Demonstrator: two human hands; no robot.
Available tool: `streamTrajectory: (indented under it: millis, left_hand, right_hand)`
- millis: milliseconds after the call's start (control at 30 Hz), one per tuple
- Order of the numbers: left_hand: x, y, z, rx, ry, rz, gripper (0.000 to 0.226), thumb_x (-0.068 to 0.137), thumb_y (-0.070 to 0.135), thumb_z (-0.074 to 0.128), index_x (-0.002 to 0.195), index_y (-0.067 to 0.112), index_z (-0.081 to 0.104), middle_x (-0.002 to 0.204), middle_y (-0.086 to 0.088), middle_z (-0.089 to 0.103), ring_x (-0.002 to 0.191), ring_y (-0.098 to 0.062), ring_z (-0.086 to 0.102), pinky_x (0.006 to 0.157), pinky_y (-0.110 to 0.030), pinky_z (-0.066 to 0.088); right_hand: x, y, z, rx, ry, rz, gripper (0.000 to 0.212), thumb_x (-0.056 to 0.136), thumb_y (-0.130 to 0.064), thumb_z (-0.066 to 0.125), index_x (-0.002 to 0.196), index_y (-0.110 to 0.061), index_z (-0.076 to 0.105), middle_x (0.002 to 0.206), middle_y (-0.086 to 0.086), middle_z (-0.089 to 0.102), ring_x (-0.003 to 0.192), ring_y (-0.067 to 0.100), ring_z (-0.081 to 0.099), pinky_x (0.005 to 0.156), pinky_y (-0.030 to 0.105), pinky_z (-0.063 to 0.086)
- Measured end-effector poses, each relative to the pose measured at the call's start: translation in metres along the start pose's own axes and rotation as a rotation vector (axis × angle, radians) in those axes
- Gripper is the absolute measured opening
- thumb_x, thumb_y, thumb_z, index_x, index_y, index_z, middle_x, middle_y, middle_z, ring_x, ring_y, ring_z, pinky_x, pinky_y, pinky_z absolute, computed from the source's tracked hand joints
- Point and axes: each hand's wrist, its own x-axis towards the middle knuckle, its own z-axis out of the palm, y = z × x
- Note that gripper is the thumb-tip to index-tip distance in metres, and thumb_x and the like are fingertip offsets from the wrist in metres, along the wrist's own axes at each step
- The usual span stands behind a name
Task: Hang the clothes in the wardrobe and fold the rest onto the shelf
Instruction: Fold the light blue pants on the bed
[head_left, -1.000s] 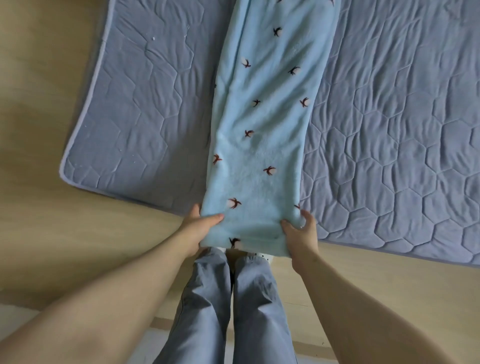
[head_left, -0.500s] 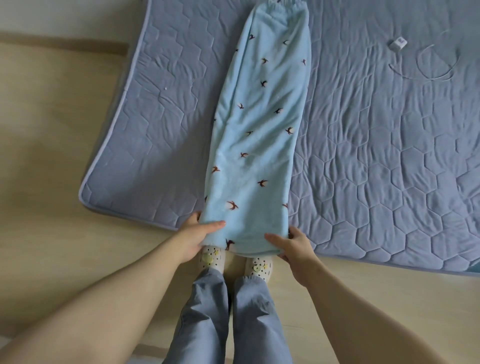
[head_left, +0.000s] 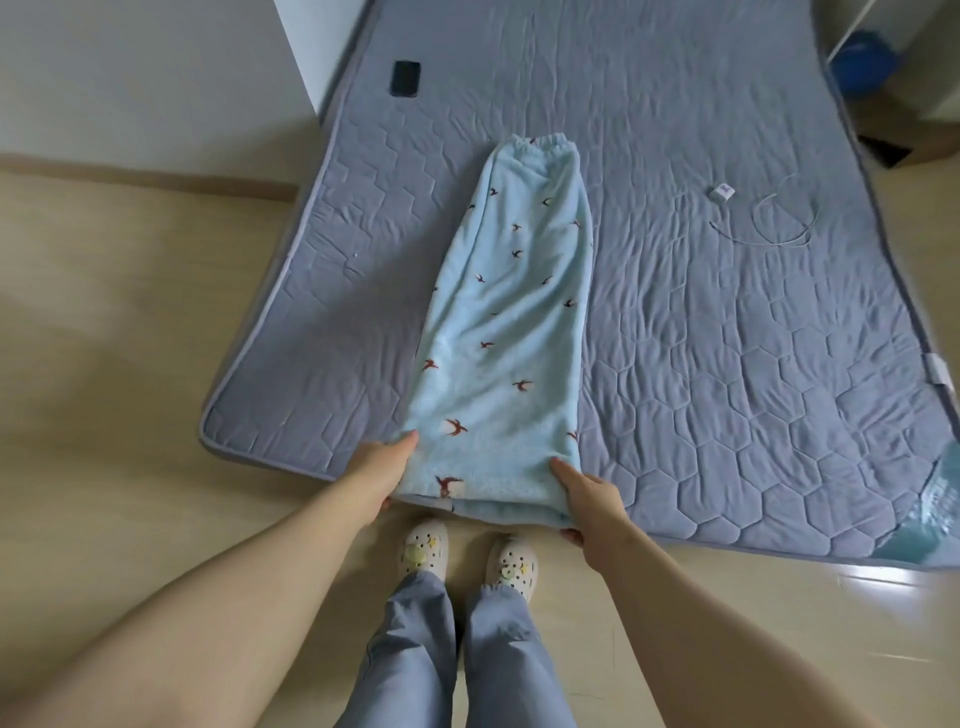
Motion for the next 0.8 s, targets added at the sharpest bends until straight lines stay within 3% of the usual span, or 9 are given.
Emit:
streamTrajectory:
  millis: [67,133,200,300,433,667,800]
  left_hand:
    - [-0.010,-0.007,-0.007,0.029,-0.028,-0.044,0.058,0.089,0.050,0.050,0.128,0.006,0.051,0.124,-0.012,0.058,0.108,-0.028,0.056,0.081,-0.034,0.048]
    - [-0.020,-0.014,-0.012,0.025,-0.064,-0.067,0.061,0.087,0.049,0.055,0.130,0.005,0.049,0.127,-0.014,0.057,0.115,-0.030,0.054,0.094,-0.036,0.044]
    - [-0.031,-0.018,-0.016,-0.017,-0.081,-0.056,0.058,0.083,0.039,0.065,0.126,0.002,0.052,0.120,-0.016,0.061,0.106,-0.030,0.060,0.083,-0.032,0.047]
    - [-0.044,-0.021,-0.021,-0.053,-0.080,-0.026,0.047,0.080,0.022,0.072,0.118,-0.001,0.057,0.106,-0.015,0.066,0.086,-0.027,0.064,0.064,-0.027,0.048]
    - [-0.058,-0.024,-0.029,0.019,-0.093,-0.048,0.042,0.080,0.018,0.072,0.115,0.001,0.057,0.107,-0.017,0.064,0.088,-0.029,0.061,0.072,-0.032,0.049]
    - [-0.072,-0.039,-0.049,0.176,-0.108,-0.164,0.040,0.081,0.020,0.068,0.118,0.012,0.054,0.111,-0.015,0.061,0.082,-0.023,0.052,0.051,-0.025,0.039]
    - [-0.066,-0.036,-0.045,0.059,-0.126,-0.079,0.039,0.086,0.014,0.056,0.123,0.010,0.049,0.090,-0.013,0.054,0.067,-0.021,0.047,0.051,-0.022,0.033]
  right_hand:
    - [-0.013,0.009,-0.002,-0.020,-0.013,0.083,0.025,0.087,-0.040,0.059,0.082,-0.016,0.052,0.080,0.003,0.054,0.067,0.018,0.051,0.054,0.027,0.044]
    - [-0.022,0.018,-0.002,-0.016,-0.030,0.129,0.028,0.088,-0.040,0.058,0.097,-0.014,0.054,0.084,0.006,0.055,0.068,0.019,0.051,0.053,0.028,0.044]
    - [-0.032,0.025,-0.002,0.017,-0.036,0.148,0.032,0.087,-0.038,0.061,0.105,-0.013,0.053,0.089,0.008,0.056,0.068,0.019,0.053,0.052,0.028,0.045]
    - [-0.042,0.030,-0.003,0.044,-0.023,0.133,0.027,0.085,-0.033,0.065,0.097,-0.013,0.053,0.083,0.007,0.056,0.067,0.019,0.053,0.049,0.027,0.045]
    - [-0.056,0.037,-0.004,-0.025,-0.027,0.118,0.023,0.083,-0.025,0.068,0.084,-0.009,0.052,0.077,0.010,0.055,0.062,0.020,0.052,0.045,0.026,0.043]
    - [-0.082,0.052,-0.009,-0.189,-0.166,0.302,0.021,0.085,-0.026,0.065,0.072,-0.013,0.055,0.054,0.002,0.049,0.049,0.013,0.041,0.050,0.024,0.040]
    - [-0.079,0.053,-0.009,-0.136,-0.153,0.301,0.018,0.082,-0.023,0.065,0.071,-0.013,0.055,0.051,0.001,0.046,0.047,0.012,0.037,0.052,0.023,0.039]
